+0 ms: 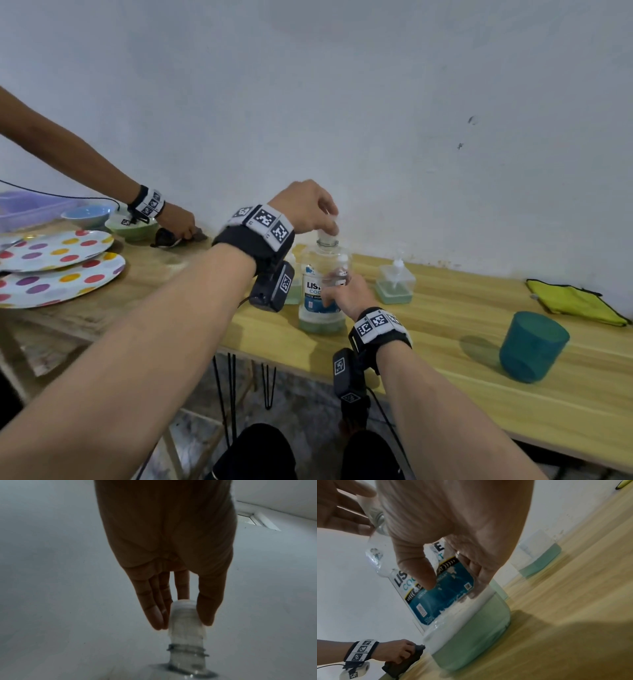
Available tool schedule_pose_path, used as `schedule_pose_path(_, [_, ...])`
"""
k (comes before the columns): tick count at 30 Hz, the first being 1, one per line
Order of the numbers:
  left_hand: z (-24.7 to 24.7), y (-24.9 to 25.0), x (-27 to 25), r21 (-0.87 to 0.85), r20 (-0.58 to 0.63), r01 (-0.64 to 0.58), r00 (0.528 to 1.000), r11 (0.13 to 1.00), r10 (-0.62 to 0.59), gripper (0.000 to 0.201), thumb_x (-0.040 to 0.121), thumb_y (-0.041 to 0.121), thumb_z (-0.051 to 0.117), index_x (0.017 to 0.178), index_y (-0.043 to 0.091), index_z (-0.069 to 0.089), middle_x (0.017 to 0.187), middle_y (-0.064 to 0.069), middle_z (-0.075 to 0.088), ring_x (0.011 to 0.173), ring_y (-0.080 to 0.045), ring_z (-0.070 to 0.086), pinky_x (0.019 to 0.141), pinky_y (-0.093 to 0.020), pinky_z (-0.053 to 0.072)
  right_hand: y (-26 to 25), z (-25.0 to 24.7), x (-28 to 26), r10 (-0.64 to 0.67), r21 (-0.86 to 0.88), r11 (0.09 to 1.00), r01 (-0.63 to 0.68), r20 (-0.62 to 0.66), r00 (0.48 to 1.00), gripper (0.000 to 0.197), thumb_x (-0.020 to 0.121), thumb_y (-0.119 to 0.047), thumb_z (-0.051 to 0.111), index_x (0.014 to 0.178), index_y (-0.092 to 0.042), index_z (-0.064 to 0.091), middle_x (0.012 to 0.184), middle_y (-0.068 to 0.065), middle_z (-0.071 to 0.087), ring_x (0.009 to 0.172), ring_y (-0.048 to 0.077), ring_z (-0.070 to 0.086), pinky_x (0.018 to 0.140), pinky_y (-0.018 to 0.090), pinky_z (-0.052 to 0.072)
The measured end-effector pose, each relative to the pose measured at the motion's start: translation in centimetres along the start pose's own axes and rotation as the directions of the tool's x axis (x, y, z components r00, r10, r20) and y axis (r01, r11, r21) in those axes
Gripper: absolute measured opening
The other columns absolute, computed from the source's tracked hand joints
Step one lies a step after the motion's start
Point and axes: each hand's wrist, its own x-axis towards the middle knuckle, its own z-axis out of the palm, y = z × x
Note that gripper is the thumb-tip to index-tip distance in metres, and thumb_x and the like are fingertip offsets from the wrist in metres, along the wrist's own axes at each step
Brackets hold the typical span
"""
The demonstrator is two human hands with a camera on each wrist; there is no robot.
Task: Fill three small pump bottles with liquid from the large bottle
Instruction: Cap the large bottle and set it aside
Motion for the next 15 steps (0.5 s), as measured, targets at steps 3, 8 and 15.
schedule_pose_path(3, [0.12,0.20,-0.24,-0.025,0.043,0.020,0.999,0.999,-0.019,0.032,0.077,0.009,0.071,0.107,0.022,0.074,0.106,0.003,0.069,0.081,-0.007,0.062,0.075,-0.022,0.044,0.14,0.11,0.03,-0.016,0.006,1.000,0.016,-0.007,1.000,0.042,0.067,0.011,0.064,0.106,-0.002,0.066,0.088,-0.002,0.067,0.078,0.011,0.059,0.063,0.025,0.050])
schedule_pose_path(8, [0.62,0.32,0.02,-0.127,0.155,0.019,0.988,0.992,0.001,0.044,0.077,0.017,0.075,0.118,0.029,0.065,0.121,0.003,0.059,0.112,-0.015,0.057,0.094,-0.032,0.046,0.40,0.21,0.34,-0.026,-0.003,1.000,0.025,-0.008,1.000,0.040,0.062,0.010,0.064,0.098,-0.007,0.068,0.092,-0.001,0.070,0.091,0.021,0.063,0.075,0.033,0.054])
schedule_pose_path(15, [0.45,0.52,0.49,-0.098,0.134,-0.028,0.990,0.995,0.041,0.036,0.083,0.007,0.068,0.116,0.019,0.068,0.114,-0.003,0.067,0.106,-0.018,0.063,0.095,-0.035,0.050,0.74,0.41,0.63,-0.035,-0.019,0.999,0.035,-0.015,0.999,0.044,0.055,0.003,0.065,0.096,-0.013,0.069,0.096,0.002,0.072,0.095,0.024,0.066,0.085,0.047,0.057])
